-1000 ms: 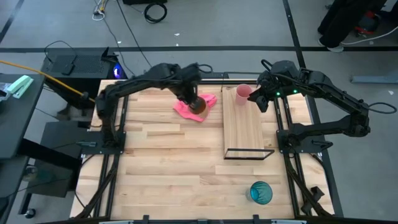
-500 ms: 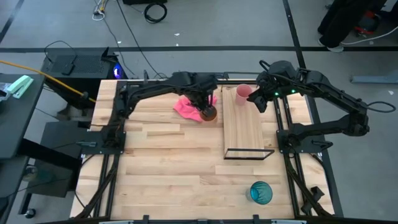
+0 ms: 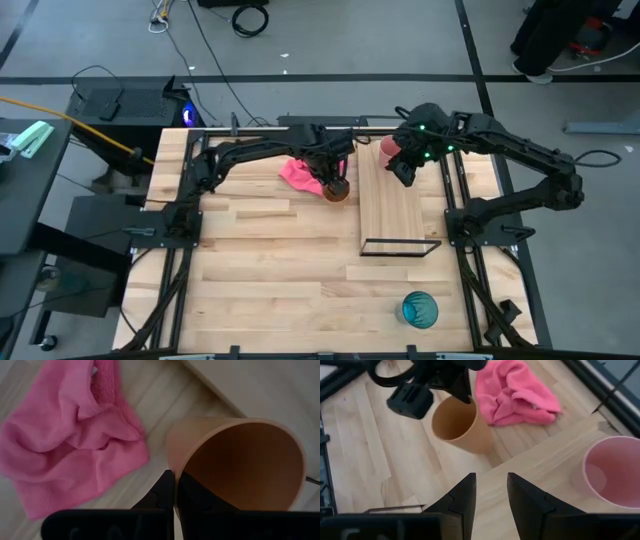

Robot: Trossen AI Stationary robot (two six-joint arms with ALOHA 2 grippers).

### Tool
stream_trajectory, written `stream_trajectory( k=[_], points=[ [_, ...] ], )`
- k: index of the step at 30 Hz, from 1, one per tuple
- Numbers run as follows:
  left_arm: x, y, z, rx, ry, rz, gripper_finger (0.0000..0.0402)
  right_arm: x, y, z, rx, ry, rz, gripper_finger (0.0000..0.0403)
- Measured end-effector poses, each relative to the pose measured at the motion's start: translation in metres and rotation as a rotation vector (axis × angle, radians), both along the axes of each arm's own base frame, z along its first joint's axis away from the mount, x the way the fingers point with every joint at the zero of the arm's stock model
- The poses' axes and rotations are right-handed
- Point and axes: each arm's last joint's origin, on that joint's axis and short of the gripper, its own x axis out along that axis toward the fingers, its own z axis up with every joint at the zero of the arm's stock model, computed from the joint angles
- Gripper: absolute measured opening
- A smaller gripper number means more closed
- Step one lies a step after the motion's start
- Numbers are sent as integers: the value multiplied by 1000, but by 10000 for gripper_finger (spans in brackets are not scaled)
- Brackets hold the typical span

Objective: Stack small to large cups/mugs on shelf
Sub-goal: Put the orange cup on the shelf

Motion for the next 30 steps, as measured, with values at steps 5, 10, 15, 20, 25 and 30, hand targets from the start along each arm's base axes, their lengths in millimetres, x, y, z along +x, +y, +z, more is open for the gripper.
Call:
stream_trajectory(
  k=[5,10,15,20,25,30],
  points=[
    [2,-1,-7,-21,24,-19,11,9,5,-4,6,17,39,118],
    [3,-2,-14,-29,53,-25,11,13,10,-5,6,16,67,118],
    [3,-2,-14,-28,52,-25,11,14,11,-5,5,9,74,118],
    [2,-2,-14,-30,58,-25,15,14,11,-4,6,8,71,118],
    [2,-2,-14,-30,62,-26,11,14,11,-4,6,8,70,118],
    [2,-2,-15,-32,67,-26,19,14,11,-4,7,9,70,118]
  ],
)
